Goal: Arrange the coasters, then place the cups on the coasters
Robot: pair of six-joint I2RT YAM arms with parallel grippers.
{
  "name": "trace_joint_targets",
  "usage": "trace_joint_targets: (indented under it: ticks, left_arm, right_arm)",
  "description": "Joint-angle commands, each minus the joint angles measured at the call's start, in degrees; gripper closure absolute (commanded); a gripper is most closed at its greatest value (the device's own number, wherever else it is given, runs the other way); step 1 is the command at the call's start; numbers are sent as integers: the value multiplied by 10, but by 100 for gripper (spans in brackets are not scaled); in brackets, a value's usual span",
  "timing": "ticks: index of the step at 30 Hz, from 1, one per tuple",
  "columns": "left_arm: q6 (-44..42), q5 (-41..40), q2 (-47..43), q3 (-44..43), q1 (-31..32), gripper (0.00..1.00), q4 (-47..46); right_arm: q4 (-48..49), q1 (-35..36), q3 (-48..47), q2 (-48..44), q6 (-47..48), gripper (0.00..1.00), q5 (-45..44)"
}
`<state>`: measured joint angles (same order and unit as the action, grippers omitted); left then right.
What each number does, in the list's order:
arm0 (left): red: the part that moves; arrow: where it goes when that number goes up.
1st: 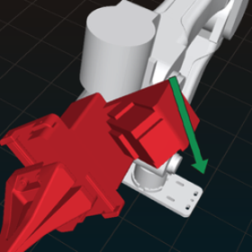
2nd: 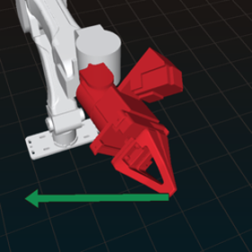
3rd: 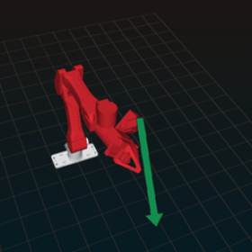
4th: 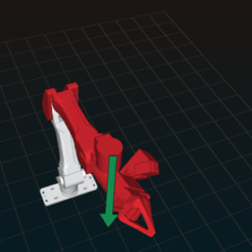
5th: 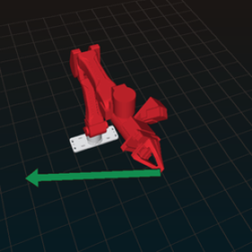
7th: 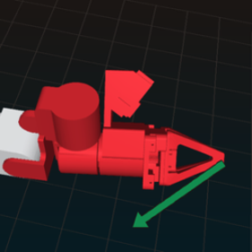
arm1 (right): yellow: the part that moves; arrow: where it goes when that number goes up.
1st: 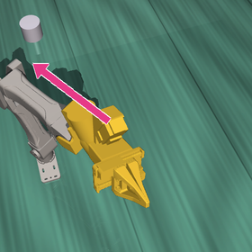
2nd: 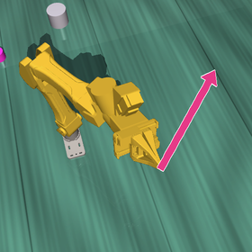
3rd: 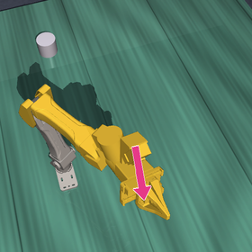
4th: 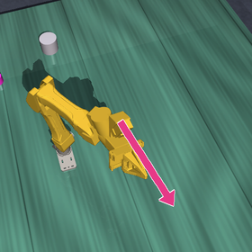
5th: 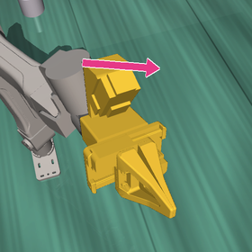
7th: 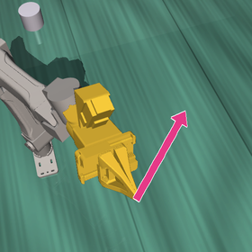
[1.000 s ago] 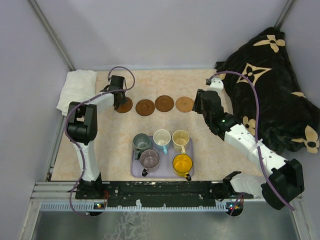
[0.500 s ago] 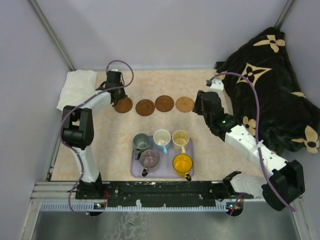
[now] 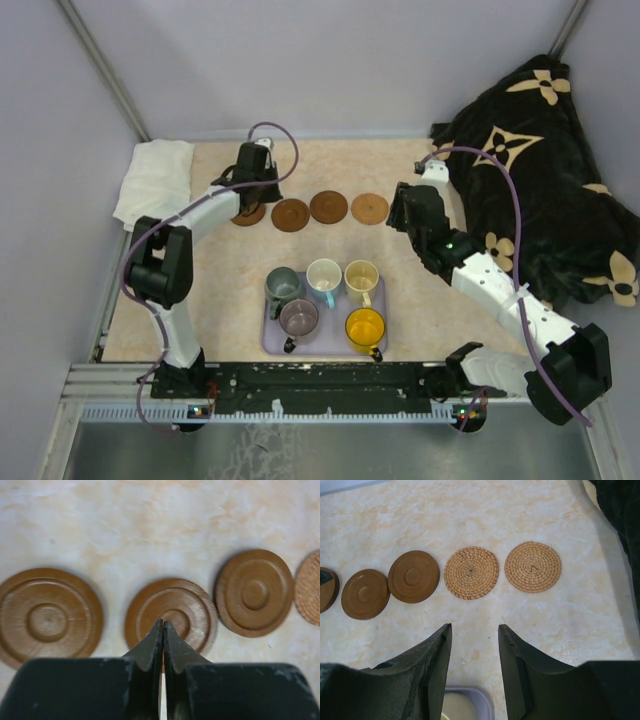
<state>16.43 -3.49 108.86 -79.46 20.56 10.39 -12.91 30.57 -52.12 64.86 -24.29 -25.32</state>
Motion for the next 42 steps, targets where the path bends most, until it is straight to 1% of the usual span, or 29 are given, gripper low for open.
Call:
trace_joint_targets:
  ticks: [1, 22, 42]
  left_arm:
    - [-18, 29, 18, -9, 10, 94, -13]
    - [-23, 58, 89, -38, 29, 94, 8]
    - [-13, 29, 123, -52, 25, 95, 27]
  right_arm:
    - [24, -3, -3, -21, -8, 57, -2]
    - [28, -3, -5, -10, -11, 57, 2]
    - [30, -2, -17, 15, -6, 56, 4]
